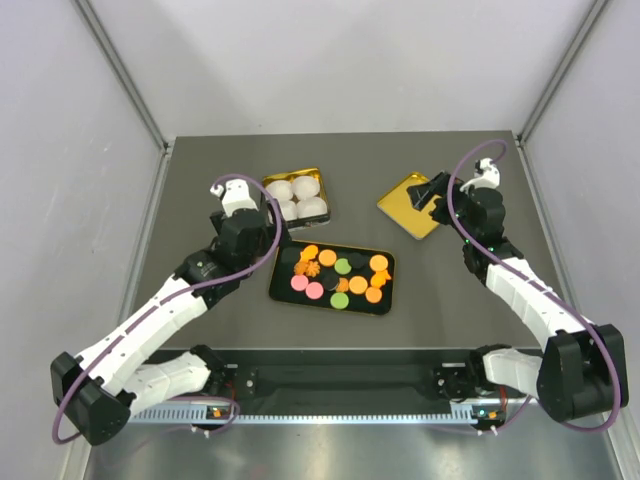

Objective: Pack the cookies

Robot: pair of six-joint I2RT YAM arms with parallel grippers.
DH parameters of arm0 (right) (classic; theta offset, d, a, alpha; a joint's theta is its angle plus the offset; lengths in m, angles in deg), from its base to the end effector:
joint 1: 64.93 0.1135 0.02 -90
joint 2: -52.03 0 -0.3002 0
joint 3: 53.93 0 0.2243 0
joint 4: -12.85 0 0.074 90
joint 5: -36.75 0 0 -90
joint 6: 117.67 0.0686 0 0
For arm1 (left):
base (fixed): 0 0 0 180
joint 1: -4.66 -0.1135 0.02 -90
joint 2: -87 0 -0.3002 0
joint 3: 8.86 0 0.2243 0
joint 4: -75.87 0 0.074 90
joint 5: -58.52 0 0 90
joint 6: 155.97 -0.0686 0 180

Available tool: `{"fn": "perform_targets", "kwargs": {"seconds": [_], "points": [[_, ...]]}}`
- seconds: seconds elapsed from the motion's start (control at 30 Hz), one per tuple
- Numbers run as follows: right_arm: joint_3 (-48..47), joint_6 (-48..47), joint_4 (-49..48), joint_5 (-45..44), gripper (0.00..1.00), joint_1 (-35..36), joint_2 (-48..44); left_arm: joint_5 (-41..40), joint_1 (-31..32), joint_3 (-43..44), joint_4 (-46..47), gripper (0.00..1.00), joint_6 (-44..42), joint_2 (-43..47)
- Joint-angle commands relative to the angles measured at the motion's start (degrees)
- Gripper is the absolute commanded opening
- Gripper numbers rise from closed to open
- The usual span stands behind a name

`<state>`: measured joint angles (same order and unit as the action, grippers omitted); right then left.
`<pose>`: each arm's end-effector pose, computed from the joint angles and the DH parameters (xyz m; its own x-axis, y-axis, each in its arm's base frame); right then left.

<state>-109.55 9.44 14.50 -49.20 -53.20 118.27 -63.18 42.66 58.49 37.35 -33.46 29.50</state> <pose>0.2523 0.0573 0.3166 -0.3291 0.5464 -0.7702 -0.0901 0.7938 0.6015 0.1765 -0.0922 0.3416 -0.4051 -0.2638 -0.8754 -0.0678 0.9635 -0.2590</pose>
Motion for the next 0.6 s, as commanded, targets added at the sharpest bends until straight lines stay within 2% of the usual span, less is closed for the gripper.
{"fn": "perform_targets", "kwargs": {"seconds": [0.0, 0.17, 0.4, 0.57], "points": [[-0.6, -0.8, -2.5, 1.4, 1.0, -0.3, -0.8, 0.2, 0.1, -0.9, 2.5, 0.99, 0.0, 2.3], [-0.5, -1.0, -3.0, 2.4, 1.0, -0.3, -0.3, -1.4, 0.1, -1.3, 2.5, 0.99, -0.2, 2.2], [0.0, -1.2, -4.4, 4.5, 1.0, -0.3, -0.1, -5.1, 0.0, -0.7, 2.8, 0.99, 1.4, -3.5], [1.1, -1.4, -5.9, 5.8, 1.0, -0.3, -1.3, 0.1, -4.5, -0.6, 7.6, 0.99, 0.7, -9.1]]}}
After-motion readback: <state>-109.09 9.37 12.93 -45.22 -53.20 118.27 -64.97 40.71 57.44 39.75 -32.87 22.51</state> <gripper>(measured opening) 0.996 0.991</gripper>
